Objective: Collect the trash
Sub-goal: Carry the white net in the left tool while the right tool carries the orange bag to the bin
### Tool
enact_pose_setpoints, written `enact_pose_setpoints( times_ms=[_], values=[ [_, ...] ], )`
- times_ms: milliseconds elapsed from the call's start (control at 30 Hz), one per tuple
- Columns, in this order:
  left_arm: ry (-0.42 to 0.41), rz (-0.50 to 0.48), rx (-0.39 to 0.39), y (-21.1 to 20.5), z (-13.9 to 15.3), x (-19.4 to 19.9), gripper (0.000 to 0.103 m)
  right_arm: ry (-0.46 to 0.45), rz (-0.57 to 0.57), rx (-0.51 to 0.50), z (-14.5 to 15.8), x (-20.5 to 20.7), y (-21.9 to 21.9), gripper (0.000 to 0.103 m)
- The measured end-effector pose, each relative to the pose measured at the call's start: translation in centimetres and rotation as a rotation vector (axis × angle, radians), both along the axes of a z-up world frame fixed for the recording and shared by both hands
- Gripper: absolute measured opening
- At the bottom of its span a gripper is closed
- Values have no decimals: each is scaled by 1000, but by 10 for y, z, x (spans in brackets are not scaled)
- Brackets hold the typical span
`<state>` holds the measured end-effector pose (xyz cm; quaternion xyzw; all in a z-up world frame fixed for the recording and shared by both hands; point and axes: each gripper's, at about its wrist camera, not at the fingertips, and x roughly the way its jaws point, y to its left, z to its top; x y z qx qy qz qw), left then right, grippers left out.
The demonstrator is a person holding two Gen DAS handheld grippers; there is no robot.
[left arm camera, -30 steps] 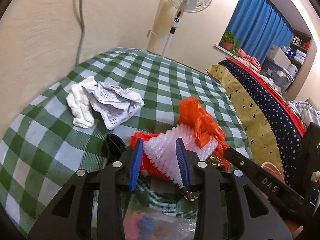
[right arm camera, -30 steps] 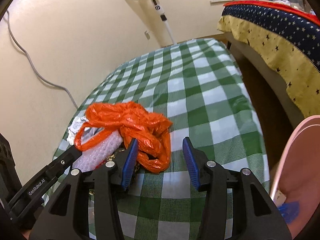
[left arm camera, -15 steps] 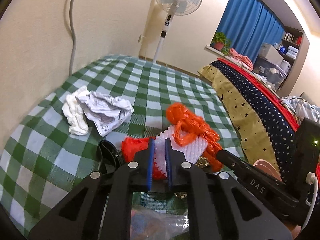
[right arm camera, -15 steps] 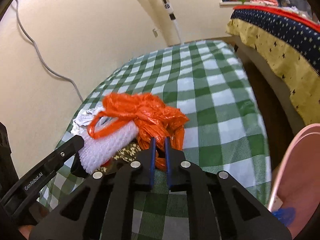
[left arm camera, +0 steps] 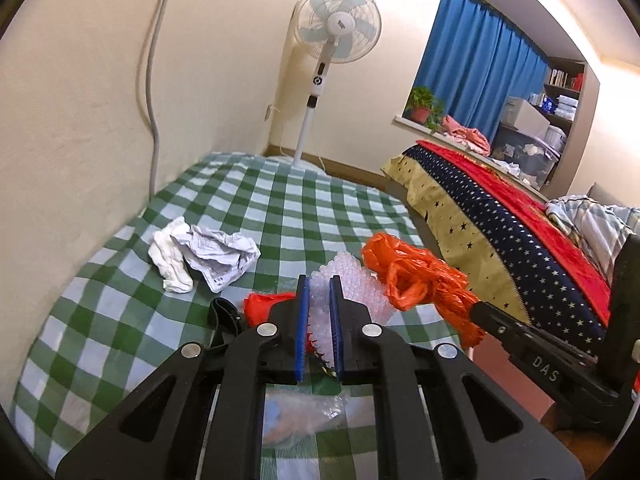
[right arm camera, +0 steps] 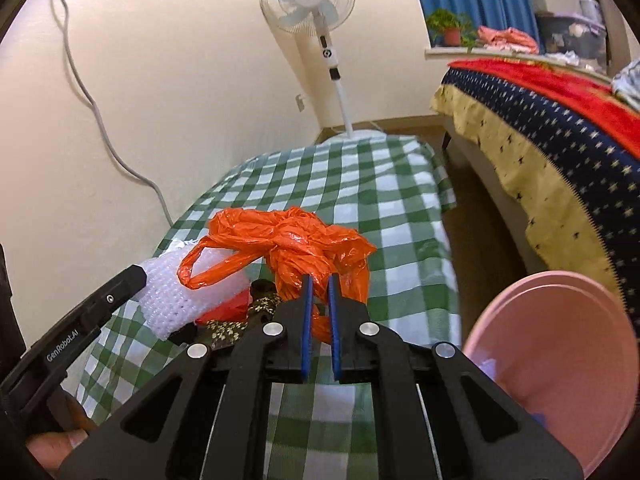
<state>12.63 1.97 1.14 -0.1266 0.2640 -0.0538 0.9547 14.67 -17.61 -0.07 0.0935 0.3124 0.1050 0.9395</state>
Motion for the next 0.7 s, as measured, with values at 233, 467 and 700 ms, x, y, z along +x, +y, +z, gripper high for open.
enact_pose_setpoints(
  times_ms=[233, 467, 700],
  values=[
    [-30, -15, 6, -7, 15, -26, 10, -43, -39, -39, 25, -37, -16, 8],
    [-55, -46, 23, -20, 28, -45, 10, -73, -102, -48, 41, -71, -42, 8],
    [-61, -74, 53, -34, 35, -55, 10, -92, -151, -59, 52, -91, -61, 2]
  ],
)
